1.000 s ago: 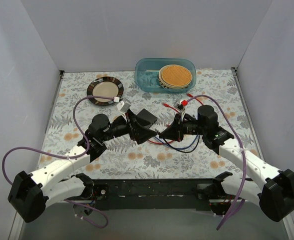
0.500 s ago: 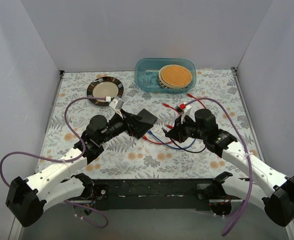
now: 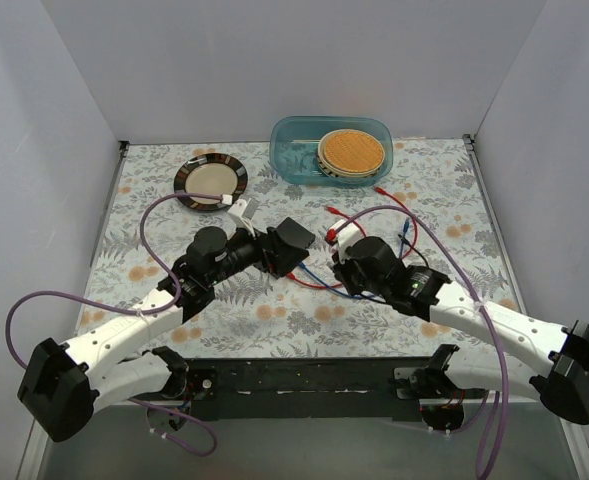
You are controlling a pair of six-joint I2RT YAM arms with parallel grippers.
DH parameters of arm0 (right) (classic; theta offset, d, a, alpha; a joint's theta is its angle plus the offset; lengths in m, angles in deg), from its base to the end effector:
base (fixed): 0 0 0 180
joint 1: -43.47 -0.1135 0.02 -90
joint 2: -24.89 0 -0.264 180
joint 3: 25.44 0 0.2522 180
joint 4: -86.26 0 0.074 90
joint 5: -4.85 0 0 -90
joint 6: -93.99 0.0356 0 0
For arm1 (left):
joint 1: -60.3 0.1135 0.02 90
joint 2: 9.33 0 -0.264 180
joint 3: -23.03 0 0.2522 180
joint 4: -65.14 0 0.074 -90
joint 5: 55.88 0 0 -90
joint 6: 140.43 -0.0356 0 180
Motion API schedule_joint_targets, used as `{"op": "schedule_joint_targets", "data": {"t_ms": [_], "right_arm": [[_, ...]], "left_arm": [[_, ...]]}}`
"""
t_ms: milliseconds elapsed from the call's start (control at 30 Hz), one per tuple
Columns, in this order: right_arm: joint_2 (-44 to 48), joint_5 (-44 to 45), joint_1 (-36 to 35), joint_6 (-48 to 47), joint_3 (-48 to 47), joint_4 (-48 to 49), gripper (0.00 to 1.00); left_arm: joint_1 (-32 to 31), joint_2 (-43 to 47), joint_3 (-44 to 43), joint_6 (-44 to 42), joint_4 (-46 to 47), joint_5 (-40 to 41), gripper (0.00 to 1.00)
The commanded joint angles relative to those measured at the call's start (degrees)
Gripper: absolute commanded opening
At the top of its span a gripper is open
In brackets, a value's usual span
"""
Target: Insert the plug into the switch port
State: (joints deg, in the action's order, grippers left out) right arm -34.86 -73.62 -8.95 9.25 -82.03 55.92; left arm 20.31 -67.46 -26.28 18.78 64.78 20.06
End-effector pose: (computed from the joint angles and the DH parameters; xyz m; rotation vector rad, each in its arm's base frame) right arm 0.1457 0.1776 0.2676 -0.7574 2.0284 0.3692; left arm 0.1760 -0.1589 0.2817 -0.3027 1.9975 -1.5379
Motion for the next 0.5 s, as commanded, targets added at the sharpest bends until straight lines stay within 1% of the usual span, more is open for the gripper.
{"op": "schedule_joint_targets", "data": {"t_ms": [0,67,100,233,333,400,433,467], "right_arm": [[-3.26,15.86,-3.56,-2.53,-3.57,-1.35,0.01],[-4.15,17.56,-4.62,-2.71,-3.58,-0.83,0.01],[-4.85,18.08,-4.62,-2.79,-3.40,-0.21,0.01],[-5.91,17.83,-4.62,-3.85,-2.35,3.92,0.01],[-7.66,16.60,-4.62,-4.99,-2.87,6.12,0.01],[-9.33,15.37,-4.53,-5.08,-3.84,6.73,0.01],[-9.86,14.23,-4.09,-5.08,-4.10,7.00,0.01],[-11.08,12.48,-3.48,-5.08,-4.98,7.17,0.01]], "left_arm": [[-0.18,-1.63,-2.07,-1.62,-2.07,3.07,0.98],[-0.18,-2.51,-2.77,-3.02,-4.43,4.30,0.98],[-0.09,-2.86,-3.03,-3.46,-5.14,6.31,0.98],[0.87,-6.54,-4.35,-5.75,-9.27,9.49,0.98],[3.07,-8.66,-4.88,-7.16,-9.54,7.31,0.98],[5.61,-11.03,-4.71,-7.77,-8.93,4.67,0.98],[6.58,-11.82,-4.79,-8.04,-8.14,1.88,0.98],[8.76,-13.57,-4.79,-8.47,-8.05,0.80,0.98]]}}
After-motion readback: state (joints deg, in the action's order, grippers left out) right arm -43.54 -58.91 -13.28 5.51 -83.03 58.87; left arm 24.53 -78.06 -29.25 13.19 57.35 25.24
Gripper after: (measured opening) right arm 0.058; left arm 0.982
